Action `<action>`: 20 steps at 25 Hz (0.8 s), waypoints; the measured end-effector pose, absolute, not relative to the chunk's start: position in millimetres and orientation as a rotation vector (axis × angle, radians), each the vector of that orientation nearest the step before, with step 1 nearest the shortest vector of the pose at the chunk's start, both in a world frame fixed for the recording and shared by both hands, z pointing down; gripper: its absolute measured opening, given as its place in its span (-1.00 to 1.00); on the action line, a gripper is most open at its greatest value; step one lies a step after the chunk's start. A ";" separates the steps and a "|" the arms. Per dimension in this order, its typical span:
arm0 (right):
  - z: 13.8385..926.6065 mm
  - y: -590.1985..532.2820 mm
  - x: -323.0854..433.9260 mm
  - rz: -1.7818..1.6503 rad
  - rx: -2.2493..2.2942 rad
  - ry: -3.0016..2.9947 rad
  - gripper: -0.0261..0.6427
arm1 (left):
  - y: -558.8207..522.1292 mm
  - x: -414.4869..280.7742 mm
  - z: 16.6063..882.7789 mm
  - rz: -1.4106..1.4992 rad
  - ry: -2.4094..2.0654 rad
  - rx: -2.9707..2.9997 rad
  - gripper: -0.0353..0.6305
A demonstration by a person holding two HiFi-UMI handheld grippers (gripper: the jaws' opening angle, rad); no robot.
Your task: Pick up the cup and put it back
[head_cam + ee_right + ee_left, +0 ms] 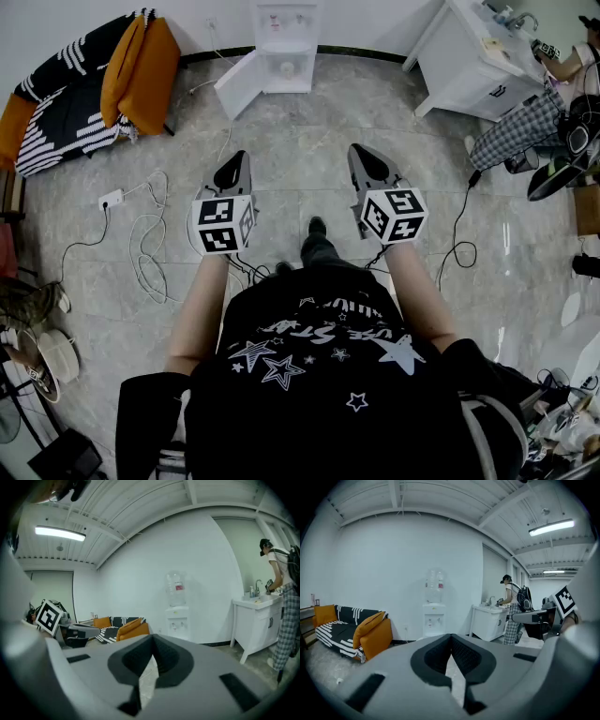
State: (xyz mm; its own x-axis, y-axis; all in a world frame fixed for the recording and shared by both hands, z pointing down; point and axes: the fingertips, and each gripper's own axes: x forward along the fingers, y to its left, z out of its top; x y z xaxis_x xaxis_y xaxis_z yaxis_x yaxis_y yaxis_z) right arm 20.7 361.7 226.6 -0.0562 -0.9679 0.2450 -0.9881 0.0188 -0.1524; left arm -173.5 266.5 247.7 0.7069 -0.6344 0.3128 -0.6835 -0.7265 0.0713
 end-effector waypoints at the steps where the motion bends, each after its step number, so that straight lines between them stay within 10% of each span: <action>1: 226.1 362.5 17.3 0.433 2.105 -2.185 -0.90 | 266.6 -177.4 247.2 0.402 -1.064 2.729 -0.87; 20: 264.3 384.4 31.2 0.571 2.167 -2.133 -0.90 | 288.5 -185.7 281.9 0.497 -0.989 2.683 -0.87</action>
